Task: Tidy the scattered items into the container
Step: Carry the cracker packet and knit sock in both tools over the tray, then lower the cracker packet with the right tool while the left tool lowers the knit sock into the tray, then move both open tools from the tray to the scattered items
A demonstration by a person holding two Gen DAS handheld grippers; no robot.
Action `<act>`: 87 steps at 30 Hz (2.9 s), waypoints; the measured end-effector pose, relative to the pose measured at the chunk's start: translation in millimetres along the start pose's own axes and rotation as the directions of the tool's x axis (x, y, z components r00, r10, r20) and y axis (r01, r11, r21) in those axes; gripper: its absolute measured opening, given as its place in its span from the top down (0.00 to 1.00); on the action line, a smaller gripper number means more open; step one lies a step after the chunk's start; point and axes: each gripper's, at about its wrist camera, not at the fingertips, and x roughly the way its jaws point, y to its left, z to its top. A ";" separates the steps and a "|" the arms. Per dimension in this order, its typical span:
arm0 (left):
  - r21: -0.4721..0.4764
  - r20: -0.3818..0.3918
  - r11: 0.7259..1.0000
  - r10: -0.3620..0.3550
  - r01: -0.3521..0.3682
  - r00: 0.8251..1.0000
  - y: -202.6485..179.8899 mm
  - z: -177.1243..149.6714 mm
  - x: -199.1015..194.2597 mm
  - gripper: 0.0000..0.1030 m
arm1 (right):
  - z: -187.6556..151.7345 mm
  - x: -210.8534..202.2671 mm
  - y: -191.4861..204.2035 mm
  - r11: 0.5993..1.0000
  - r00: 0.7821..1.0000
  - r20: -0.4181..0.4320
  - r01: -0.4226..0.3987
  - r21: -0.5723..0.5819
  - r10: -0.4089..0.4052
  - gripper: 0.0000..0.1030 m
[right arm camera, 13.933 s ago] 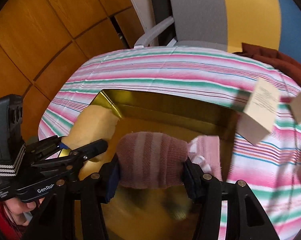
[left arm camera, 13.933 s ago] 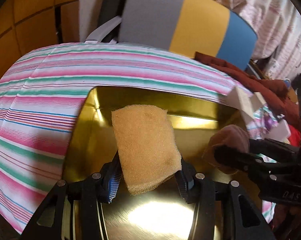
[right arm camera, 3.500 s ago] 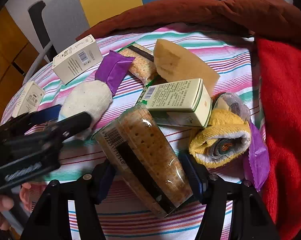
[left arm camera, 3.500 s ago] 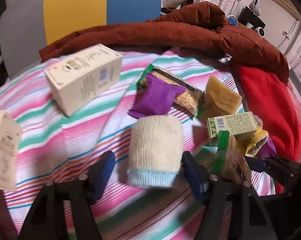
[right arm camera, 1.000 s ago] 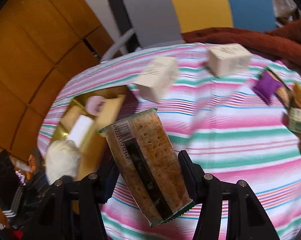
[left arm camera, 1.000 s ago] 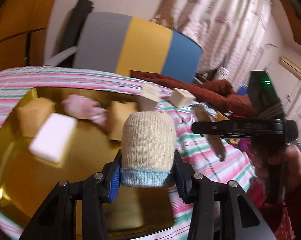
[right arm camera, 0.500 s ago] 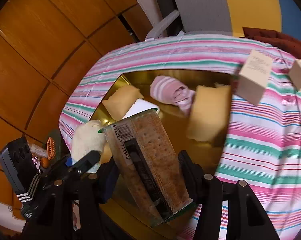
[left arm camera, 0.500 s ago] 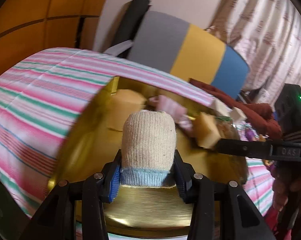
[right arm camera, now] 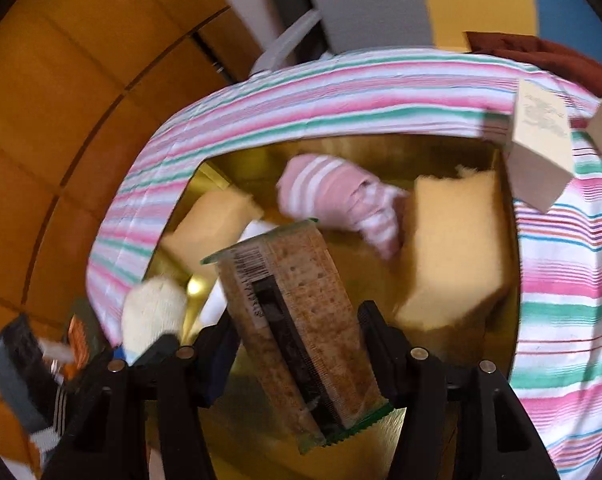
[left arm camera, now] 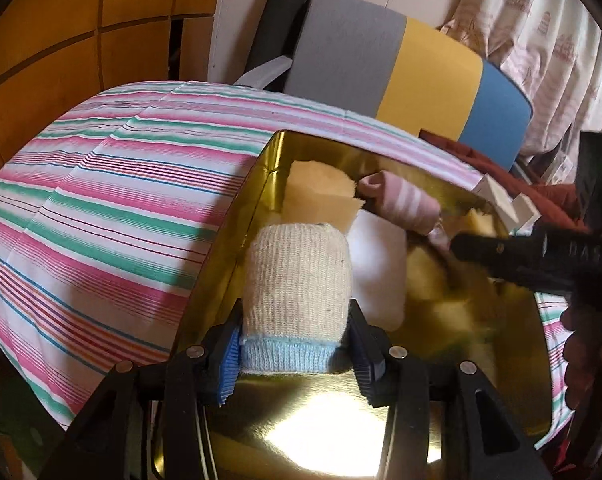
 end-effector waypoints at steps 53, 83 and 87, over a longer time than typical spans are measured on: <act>0.156 0.014 0.964 -0.218 0.213 0.976 -145.2 -20.2 -32.6 0.38 | -52.3 -140.5 -153.0 0.968 0.945 0.216 0.231 0.093 -0.246 0.24; 0.288 -0.096 0.903 -0.305 0.319 0.948 -237.3 -44.1 -16.7 0.38 | -23.1 -187.9 -311.0 0.990 0.950 0.280 0.126 0.061 -0.138 0.19; 0.285 -0.100 0.904 -0.302 0.318 0.948 -238.7 -43.8 -15.6 0.38 | -25.7 -200.8 -292.5 0.976 0.906 0.366 0.215 0.029 -0.211 0.17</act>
